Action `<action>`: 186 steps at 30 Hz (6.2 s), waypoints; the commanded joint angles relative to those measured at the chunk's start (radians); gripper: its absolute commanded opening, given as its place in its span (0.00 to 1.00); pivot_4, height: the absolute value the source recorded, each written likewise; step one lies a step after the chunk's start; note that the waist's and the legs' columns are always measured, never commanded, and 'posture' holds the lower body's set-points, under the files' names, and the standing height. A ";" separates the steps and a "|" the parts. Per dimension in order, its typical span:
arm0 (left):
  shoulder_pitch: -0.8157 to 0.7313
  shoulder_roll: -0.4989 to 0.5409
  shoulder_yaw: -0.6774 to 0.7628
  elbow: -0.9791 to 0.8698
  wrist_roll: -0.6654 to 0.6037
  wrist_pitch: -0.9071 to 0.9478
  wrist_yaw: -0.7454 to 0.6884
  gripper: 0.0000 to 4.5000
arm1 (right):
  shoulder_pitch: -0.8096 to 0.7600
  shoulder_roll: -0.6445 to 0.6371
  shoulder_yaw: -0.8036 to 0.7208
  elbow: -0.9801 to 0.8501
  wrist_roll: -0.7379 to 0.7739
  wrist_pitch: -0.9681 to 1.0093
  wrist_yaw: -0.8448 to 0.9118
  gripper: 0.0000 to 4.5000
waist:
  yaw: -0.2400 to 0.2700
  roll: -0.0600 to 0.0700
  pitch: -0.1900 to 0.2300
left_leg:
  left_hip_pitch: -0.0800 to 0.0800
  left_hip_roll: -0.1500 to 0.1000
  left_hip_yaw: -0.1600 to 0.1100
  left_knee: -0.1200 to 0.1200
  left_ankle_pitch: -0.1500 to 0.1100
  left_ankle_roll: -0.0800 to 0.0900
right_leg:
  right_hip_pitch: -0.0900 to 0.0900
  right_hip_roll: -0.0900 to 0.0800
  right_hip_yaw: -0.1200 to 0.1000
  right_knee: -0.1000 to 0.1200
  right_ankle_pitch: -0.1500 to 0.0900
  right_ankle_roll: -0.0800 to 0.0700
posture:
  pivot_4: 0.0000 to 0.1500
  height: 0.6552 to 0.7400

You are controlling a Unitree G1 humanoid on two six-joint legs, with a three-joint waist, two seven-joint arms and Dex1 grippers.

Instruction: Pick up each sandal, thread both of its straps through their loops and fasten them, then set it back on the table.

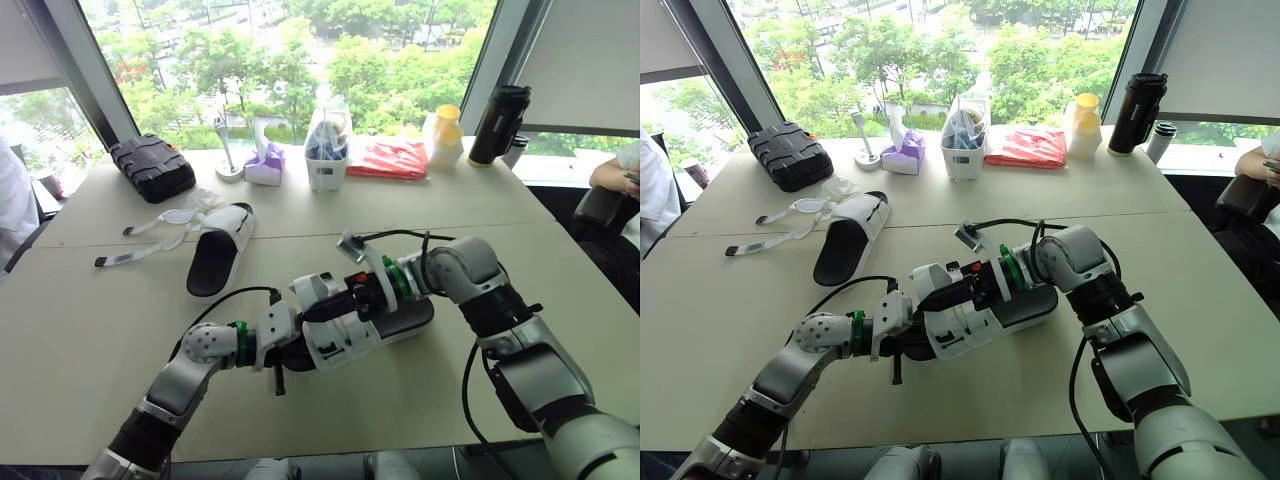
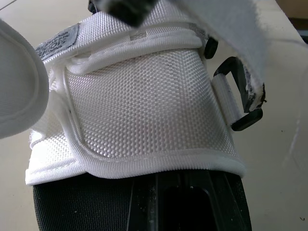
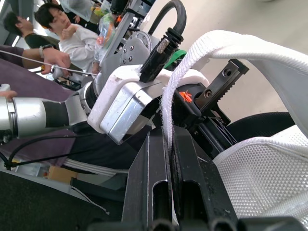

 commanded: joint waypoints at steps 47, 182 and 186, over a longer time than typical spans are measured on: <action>0.045 0.018 -0.064 0.055 0.051 0.041 -0.008 0.00 | 0.104 -0.077 0.107 -0.185 -0.306 -0.367 0.158 0.01 | 0.000 0.000 -0.002 | 0.000 0.000 0.000 -0.001 0.000 0.000 | -0.001 0.000 0.000 0.000 0.000 0.000 | 1.00 1.00; 0.030 0.049 -0.119 0.127 0.117 -0.011 -0.013 0.00 | 0.431 -0.504 0.000 -0.761 -0.125 -0.423 0.218 0.01 | 0.003 -0.001 -0.004 | 0.000 0.000 -0.002 -0.003 -0.006 0.005 | 0.009 -0.002 -0.004 -0.017 -0.005 0.008 | 1.00 1.00; 0.016 0.052 -0.143 0.170 0.143 -0.052 -0.017 0.00 | 0.285 -0.470 -0.040 -0.690 -0.089 -0.402 0.244 0.01 | 0.007 -0.001 -0.004 | 0.002 0.000 -0.003 -0.003 -0.006 0.005 | 0.011 -0.002 -0.005 -0.017 -0.005 0.007 | 1.00 1.00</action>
